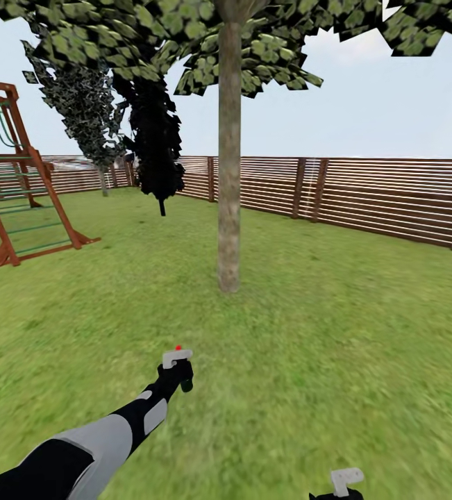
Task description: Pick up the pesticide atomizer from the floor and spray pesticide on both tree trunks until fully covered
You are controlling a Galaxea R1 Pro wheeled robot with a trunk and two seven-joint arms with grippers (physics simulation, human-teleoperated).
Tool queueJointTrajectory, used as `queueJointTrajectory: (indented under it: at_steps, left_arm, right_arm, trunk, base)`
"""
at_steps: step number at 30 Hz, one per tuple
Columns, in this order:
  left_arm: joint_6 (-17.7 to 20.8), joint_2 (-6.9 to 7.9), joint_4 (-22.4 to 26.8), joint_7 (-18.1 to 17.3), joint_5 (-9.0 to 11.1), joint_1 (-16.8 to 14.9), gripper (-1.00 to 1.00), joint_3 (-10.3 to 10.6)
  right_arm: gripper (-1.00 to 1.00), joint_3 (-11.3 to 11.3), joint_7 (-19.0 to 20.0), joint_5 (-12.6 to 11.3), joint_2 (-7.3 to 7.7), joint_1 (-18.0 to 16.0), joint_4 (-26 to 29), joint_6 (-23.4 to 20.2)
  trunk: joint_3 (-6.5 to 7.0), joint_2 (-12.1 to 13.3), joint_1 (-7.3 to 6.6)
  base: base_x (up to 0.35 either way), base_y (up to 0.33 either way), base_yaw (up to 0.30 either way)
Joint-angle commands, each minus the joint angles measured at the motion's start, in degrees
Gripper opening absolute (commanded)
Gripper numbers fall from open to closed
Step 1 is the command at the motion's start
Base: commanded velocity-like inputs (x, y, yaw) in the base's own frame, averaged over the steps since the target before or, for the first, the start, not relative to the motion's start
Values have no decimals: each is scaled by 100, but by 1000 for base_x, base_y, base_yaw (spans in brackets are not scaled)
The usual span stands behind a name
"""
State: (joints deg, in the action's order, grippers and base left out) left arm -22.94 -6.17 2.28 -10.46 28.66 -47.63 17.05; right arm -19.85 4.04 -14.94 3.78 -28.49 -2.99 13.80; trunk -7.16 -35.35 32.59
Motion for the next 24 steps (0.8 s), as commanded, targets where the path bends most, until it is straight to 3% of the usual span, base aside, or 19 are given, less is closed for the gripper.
queueJointTrajectory:
  at_steps: [1,11,17,24]
  left_arm:
    - [0,-1,1,0,-1,0,-100,0]
    - [0,-2,1,0,-1,0,-100,0]
    - [-4,-6,1,0,-1,0,-100,1]
    - [-16,-6,1,0,-1,0,-100,1]
  right_arm:
    - [100,0,0,0,0,0,0,0]
    - [100,-1,0,-2,-7,0,-4,0]
    - [100,-1,0,0,-9,1,-2,0]
    - [100,-1,0,0,-3,-1,-2,0]
  trunk:
    - [0,0,0]
    - [0,0,0]
    - [0,0,0]
    - [0,0,0]
  base:
    - [350,0,0]
    - [350,0,-75]
    - [341,0,104]
    - [71,0,20]
